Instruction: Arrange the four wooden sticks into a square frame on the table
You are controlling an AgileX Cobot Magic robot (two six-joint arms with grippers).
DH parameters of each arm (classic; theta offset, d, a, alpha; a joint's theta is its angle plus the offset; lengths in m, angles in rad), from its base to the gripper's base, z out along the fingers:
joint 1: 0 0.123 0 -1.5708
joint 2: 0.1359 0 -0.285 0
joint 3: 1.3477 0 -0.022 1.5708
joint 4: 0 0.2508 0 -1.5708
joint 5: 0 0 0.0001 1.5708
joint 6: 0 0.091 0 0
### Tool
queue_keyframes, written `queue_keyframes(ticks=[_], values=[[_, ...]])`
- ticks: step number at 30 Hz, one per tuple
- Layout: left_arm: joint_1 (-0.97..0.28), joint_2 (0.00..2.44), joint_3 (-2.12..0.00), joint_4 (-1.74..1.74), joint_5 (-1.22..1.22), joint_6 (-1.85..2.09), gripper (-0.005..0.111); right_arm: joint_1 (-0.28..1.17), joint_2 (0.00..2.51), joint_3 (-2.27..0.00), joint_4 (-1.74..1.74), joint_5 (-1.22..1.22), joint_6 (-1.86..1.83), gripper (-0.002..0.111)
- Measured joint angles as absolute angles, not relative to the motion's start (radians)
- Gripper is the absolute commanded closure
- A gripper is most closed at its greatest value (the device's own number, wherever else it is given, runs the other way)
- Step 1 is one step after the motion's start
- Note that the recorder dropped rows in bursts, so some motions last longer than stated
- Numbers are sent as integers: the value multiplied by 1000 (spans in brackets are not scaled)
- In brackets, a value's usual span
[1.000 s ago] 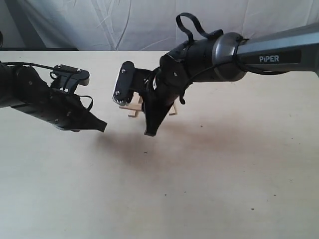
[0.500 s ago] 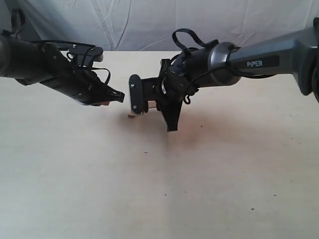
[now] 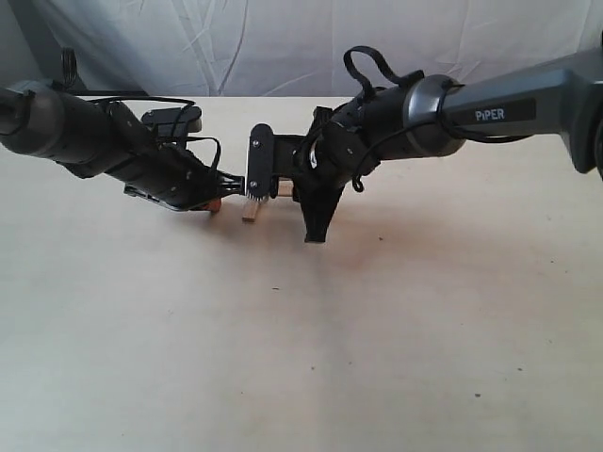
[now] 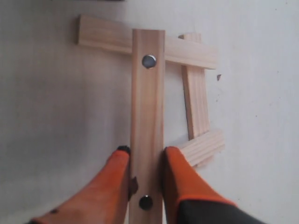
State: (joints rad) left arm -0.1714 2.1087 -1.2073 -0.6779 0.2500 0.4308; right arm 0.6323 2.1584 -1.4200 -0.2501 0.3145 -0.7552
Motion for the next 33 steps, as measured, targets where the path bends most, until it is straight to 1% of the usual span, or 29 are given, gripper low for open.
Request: queue_keyframes(ticks=[10, 33], values=[[-171, 2109, -1207, -681, 250, 431, 106, 632, 2206, -1420, -215, 312, -755, 108], [-171, 2109, -1207, -685, 252, 458, 106, 632, 2210, -1420, -182, 281, -755, 108]])
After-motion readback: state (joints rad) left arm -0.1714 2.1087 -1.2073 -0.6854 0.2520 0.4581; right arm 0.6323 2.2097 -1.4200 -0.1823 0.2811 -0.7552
